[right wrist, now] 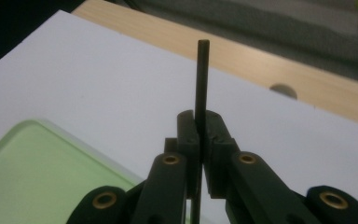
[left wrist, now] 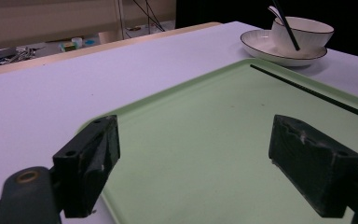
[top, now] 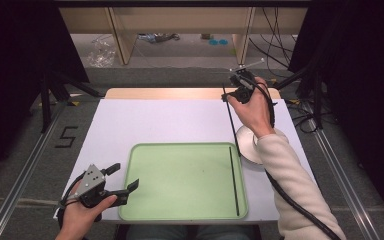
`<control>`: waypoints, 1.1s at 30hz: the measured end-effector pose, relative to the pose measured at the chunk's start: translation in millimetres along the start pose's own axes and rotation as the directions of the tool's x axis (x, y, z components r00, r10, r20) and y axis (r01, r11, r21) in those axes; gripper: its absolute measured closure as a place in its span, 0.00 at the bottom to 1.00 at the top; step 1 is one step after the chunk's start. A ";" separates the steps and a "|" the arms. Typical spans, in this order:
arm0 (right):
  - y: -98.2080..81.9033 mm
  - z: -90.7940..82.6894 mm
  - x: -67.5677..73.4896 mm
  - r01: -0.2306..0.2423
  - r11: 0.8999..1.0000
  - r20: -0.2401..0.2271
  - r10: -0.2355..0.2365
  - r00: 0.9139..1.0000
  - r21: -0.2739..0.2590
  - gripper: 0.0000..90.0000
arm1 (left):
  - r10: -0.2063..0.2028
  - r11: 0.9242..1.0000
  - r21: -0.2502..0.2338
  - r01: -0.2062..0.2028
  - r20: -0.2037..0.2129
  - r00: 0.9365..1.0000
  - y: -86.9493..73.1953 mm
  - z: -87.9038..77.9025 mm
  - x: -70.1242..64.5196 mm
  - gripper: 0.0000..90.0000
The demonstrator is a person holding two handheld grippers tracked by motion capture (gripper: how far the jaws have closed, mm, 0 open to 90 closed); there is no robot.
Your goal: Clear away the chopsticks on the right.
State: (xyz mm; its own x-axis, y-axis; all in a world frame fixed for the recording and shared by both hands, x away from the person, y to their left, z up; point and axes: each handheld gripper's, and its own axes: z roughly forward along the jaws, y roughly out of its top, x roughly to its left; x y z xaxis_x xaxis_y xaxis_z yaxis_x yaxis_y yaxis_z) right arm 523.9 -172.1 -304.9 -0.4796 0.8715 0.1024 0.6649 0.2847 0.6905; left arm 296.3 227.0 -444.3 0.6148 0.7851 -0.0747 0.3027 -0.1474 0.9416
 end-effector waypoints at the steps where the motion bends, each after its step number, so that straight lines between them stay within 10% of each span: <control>1: -1.7 0.2 0.7 -0.038 0.999 -0.001 0.038 0.999 0.032 0.98 | -0.009 1.000 -0.002 0.009 0.004 1.000 -0.1 0.2 -0.6 0.18; 6: -12.5 2.6 3.3 -0.141 0.981 0.047 0.136 0.990 0.135 0.97 | 0.002 1.000 0.000 -0.002 -0.005 1.000 0.0 0.0 0.5 0.18; 8: -21.4 8.0 6.3 -0.261 0.940 0.068 0.252 0.965 0.222 0.97 | 0.005 1.000 -0.001 -0.005 -0.007 1.000 0.0 0.0 0.6 0.18; 11: -33.8 17.5 2.5 -0.289 0.919 0.090 0.274 0.957 0.270 0.97 | 0.004 1.000 -0.001 -0.004 -0.007 1.000 0.0 0.1 0.5 0.18; 14: -43.3 24.4 3.5 -0.365 0.872 0.150 0.333 0.931 0.327 0.97 | 0.005 1.000 0.000 -0.005 -0.007 1.000 0.0 0.1 0.5 0.18; 19: -60.2 35.8 1.0 -0.348 0.849 0.173 0.303 0.937 0.397 0.97 | 0.006 1.000 0.000 -0.006 -0.006 1.000 0.0 0.1 0.8 0.18; 21: -71.4 44.3 2.4 -0.388 0.800 0.206 0.330 0.921 0.457 0.97 | 0.006 1.000 0.000 -0.006 -0.006 1.000 0.0 0.3 0.7 0.18; 22: -76.0 48.9 1.6 -0.373 0.810 0.207 0.312 0.927 0.452 0.97 | 0.005 1.000 -0.005 -0.005 0.002 1.000 -0.3 1.0 0.8 0.18; 23: -78.8 50.5 2.3 -0.388 0.783 0.221 0.320 0.921 0.486 0.97 | 0.005 1.000 -0.005 -0.005 0.002 1.000 -0.3 1.0 0.8 0.18; 24: -78.8 50.5 2.3 -0.388 0.783 0.221 0.320 0.921 0.486 0.97 | 0.004 1.000 -0.005 -0.004 0.000 1.000 -0.3 1.0 0.6 0.18; 26: -87.2 58.2 1.8 -0.422 0.744 0.247 0.342 0.907 0.518 0.97 | 0.005 1.000 -0.004 -0.005 0.001 1.000 -0.3 0.9 0.9 0.18; 28: -90.3 60.7 1.1 -0.427 0.744 0.255 0.343 0.904 0.514 0.97 | 0.005 1.000 -0.004 -0.005 0.001 1.000 -0.3 1.0 0.9 0.18; 29: -94.1 65.7 0.7 -0.462 0.726 0.278 0.369 0.887 0.510 0.97 | 0.005 1.000 -0.004 -0.005 0.001 1.000 -0.3 1.0 0.8 0.18; 33: -102.4 73.0 -2.4 -0.450 0.714 0.276 0.356 0.893 0.536 0.97 | 0.005 1.000 -0.005 -0.005 0.001 1.000 -0.3 0.9 0.9 0.18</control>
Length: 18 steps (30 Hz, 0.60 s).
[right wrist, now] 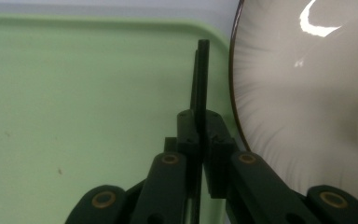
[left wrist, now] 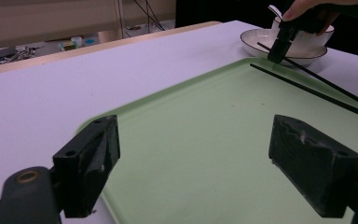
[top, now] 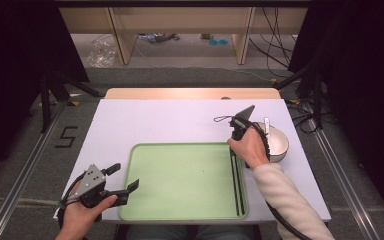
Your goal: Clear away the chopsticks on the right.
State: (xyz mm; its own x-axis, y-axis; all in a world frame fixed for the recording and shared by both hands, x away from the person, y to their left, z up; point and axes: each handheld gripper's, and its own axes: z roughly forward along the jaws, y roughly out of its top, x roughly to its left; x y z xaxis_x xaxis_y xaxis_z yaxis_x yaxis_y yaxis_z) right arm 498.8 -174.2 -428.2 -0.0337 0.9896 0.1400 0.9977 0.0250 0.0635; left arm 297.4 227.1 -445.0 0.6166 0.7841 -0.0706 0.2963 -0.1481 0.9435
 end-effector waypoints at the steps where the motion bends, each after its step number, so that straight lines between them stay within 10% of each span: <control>1: -0.1 1.4 0.7 -0.007 1.000 0.007 0.007 1.000 0.004 0.97 | 0.000 1.000 0.000 0.000 0.000 1.000 0.0 0.0 0.0 0.18; 18: -3.7 13.0 1.5 0.034 0.999 0.031 -0.034 0.999 0.004 0.92 | 0.001 1.000 0.001 -0.001 0.004 1.000 -0.2 0.2 -0.2 0.18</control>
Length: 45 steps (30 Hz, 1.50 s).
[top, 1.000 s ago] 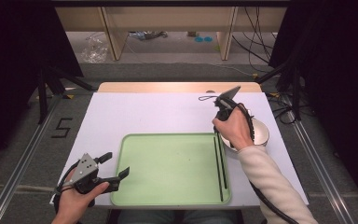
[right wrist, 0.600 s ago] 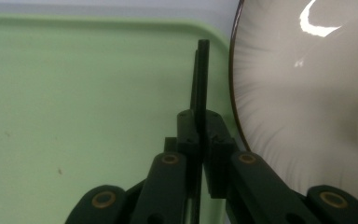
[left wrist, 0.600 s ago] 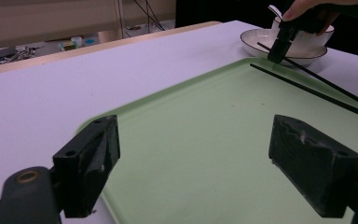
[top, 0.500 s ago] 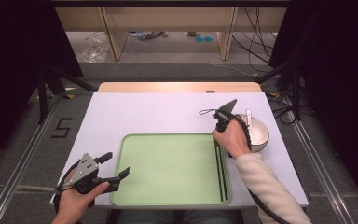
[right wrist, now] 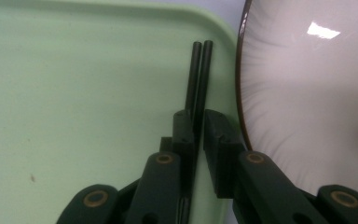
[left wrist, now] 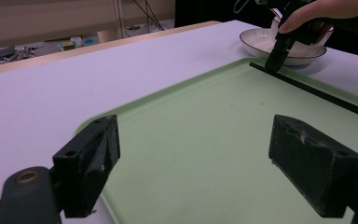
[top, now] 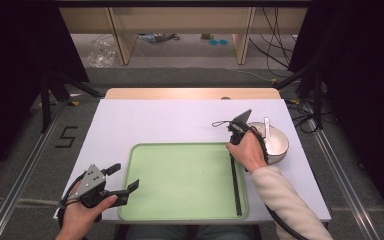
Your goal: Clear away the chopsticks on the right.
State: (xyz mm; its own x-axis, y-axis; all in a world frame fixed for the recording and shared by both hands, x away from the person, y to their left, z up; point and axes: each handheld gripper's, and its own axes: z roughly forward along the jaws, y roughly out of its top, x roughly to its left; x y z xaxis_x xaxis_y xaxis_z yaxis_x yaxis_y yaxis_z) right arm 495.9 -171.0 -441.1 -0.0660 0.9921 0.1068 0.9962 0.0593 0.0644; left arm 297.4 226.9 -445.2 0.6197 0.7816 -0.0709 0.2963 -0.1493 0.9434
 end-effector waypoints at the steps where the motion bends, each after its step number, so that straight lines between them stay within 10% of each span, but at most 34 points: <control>1: -1.0 -1.2 -2.0 0.034 0.999 -0.005 -0.034 0.999 -0.002 0.91 | 0.000 1.000 0.000 0.000 -0.001 1.000 0.0 -0.1 0.0 0.18; 6: -6.6 -9.0 -0.8 0.053 0.997 -0.026 -0.055 0.998 -0.063 0.86 | 0.001 1.000 0.000 -0.001 -0.001 1.000 0.0 -0.1 -0.1 0.18; 7: -11.4 -12.8 -6.2 0.142 0.977 -0.050 -0.152 0.987 -0.161 0.83 | 0.000 1.000 0.000 0.000 -0.003 1.000 0.0 -0.3 -0.2 0.18; 11: -21.5 -23.6 -11.8 0.210 0.940 -0.067 -0.236 0.969 -0.270 0.77 | 0.002 1.000 0.001 -0.002 -0.004 1.000 0.0 -0.1 -0.2 0.18; 12: -29.5 -29.5 -15.8 0.274 0.898 -0.054 -0.311 0.949 -0.343 0.74 | 0.006 1.000 0.006 -0.006 -0.009 1.000 0.3 -0.3 -0.6 0.18; 14: -39.8 -32.3 -18.2 0.297 0.857 -0.049 -0.349 0.936 -0.422 0.70 | 0.006 1.000 0.007 -0.006 -0.010 1.000 0.4 -0.3 -0.8 0.18; 15: -39.8 -32.3 -18.2 0.297 0.857 -0.049 -0.349 0.936 -0.422 0.70 | 0.006 1.000 0.007 -0.006 -0.010 1.000 0.4 -0.3 -0.8 0.18; 16: -47.0 -34.7 -25.9 0.361 0.789 -0.050 -0.442 0.896 -0.496 0.68 | 0.007 1.000 0.009 -0.006 -0.010 1.000 0.4 -0.1 -0.7 0.18; 18: -50.9 -36.5 -28.0 0.361 0.778 -0.067 -0.456 0.887 -0.514 0.67 | 0.007 1.000 0.009 -0.007 -0.011 1.000 0.4 -0.1 -0.8 0.18; 19: -57.7 -40.9 -32.6 0.385 0.748 -0.062 -0.492 0.868 -0.541 0.62 | 0.007 1.000 0.009 -0.007 -0.011 1.000 0.5 -0.2 -0.9 0.18; 22: -67.4 -43.4 -38.3 0.419 0.677 -0.008 -0.531 0.847 -0.605 0.56 | 0.011 1.000 0.011 -0.011 -0.012 1.000 0.4 -0.5 -0.3 0.18; 24: -75.3 -46.2 -41.4 0.407 0.669 -0.026 -0.537 0.843 -0.622 0.52 | 0.011 1.000 0.012 -0.011 -0.011 1.000 0.4 -0.6 -0.2 0.18; 25: -77.0 -45.2 -44.5 0.429 0.623 0.008 -0.561 0.828 -0.654 0.51 | 0.012 1.000 0.012 -0.011 -0.012 1.000 0.4 -0.7 -0.2 0.18; 28: -86.8 -47.8 -50.6 0.406 0.593 -0.007 -0.571 0.821 -0.695 0.47 | 0.011 1.000 0.011 -0.011 -0.012 1.000 0.4 -0.6 -0.4 0.18; 29: -91.4 -49.4 -51.3 0.382 0.594 -0.019 -0.556 0.831 -0.708 0.46 | 0.005 1.000 0.011 -0.005 -0.013 1.000 0.3 -0.6 -0.7 0.18; 33: -104.8 -51.0 -59.3 0.382 0.541 -0.007 -0.584 0.812 -0.750 0.43 | 0.014 1.000 0.014 -0.014 -0.014 1.000 0.3 -0.7 -0.2 0.18; 39: -125.3 -44.1 -68.9 0.393 0.508 -0.001 -0.612 0.791 -0.767 0.41 | 0.008 1.000 0.013 -0.008 -0.016 1.000 0.2 -0.7 -0.5 0.18; 45: -143.1 -42.5 -80.8 0.389 0.476 0.025 -0.607 0.794 -0.789 0.40 | 0.015 1.000 0.014 -0.015 -0.017 1.000 0.2 -1.3 0.4 0.18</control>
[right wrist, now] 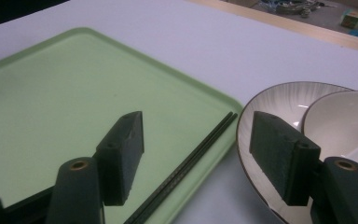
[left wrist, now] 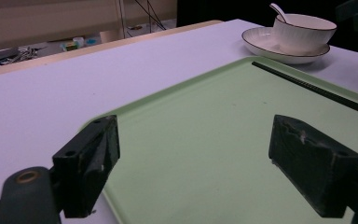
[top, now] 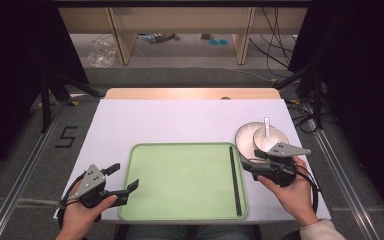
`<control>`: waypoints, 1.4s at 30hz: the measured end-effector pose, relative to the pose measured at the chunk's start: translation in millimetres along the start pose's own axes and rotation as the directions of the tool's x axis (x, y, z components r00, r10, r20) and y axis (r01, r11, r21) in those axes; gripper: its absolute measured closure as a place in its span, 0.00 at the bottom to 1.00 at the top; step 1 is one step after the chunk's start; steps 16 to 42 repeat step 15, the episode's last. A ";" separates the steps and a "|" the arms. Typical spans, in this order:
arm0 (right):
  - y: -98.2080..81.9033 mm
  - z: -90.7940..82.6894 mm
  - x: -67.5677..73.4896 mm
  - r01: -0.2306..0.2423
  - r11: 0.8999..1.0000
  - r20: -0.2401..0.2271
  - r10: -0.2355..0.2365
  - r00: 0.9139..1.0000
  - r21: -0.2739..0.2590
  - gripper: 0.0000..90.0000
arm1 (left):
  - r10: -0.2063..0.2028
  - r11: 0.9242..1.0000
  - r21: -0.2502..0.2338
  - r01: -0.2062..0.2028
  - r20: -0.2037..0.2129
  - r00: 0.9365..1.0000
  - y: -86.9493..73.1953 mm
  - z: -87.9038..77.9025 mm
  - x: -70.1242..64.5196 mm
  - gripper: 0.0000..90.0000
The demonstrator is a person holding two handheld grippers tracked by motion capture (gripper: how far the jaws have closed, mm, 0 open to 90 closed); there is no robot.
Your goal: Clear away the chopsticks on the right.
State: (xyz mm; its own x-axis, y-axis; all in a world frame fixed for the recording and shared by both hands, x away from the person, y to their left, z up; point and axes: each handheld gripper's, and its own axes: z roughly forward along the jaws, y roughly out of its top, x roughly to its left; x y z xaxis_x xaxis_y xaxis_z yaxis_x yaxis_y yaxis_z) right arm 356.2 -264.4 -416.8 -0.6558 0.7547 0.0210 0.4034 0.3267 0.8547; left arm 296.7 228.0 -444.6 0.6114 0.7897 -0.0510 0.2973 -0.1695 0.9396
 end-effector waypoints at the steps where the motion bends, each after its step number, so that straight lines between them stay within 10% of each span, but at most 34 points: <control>1: -2.6 -2.8 0.7 -0.003 1.000 0.008 0.003 1.000 -0.011 0.41 | 0.000 1.000 0.000 0.000 0.000 1.000 0.0 0.0 0.0 0.18; 42: -13.6 -8.1 4.8 -0.010 1.000 0.024 0.010 1.000 -0.011 0.41 | -0.005 1.000 -0.006 0.005 0.003 1.000 0.1 -0.3 -0.2 0.18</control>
